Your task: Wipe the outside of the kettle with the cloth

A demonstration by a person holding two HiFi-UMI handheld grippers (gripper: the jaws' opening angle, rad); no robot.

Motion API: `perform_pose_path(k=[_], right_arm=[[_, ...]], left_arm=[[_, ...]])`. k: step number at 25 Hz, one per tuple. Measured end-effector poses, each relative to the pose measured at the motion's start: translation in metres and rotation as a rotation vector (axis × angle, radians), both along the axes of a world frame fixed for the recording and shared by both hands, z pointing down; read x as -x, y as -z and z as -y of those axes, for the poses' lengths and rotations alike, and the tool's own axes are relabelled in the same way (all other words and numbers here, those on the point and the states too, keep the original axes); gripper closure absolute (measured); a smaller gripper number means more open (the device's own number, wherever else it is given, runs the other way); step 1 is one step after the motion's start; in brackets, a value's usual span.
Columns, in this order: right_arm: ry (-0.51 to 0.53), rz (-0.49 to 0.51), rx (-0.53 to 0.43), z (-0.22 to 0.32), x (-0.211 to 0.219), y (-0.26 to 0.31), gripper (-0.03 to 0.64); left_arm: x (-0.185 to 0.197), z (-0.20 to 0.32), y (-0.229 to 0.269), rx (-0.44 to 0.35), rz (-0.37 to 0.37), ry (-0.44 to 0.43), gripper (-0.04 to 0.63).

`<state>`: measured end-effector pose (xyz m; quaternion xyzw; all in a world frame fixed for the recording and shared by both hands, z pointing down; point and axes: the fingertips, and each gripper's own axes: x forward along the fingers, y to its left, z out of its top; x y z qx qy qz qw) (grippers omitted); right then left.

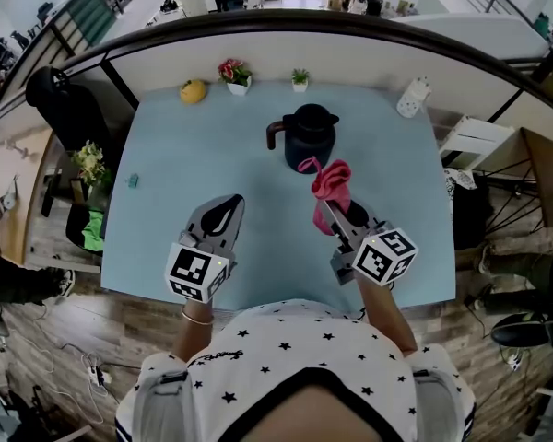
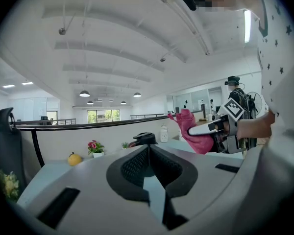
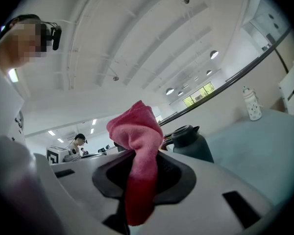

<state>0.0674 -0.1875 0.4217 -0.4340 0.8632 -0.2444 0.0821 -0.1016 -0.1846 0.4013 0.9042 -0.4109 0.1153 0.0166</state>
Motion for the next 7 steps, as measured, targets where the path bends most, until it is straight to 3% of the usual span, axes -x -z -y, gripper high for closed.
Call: perform_pose_path(k=[7], right_arm=[[0.003, 0.037, -0.022, -0.002, 0.001, 0.015, 0.522]], left_arm=[[0.0, -0.001, 0.002, -0.002, 0.001, -0.003, 0.565]])
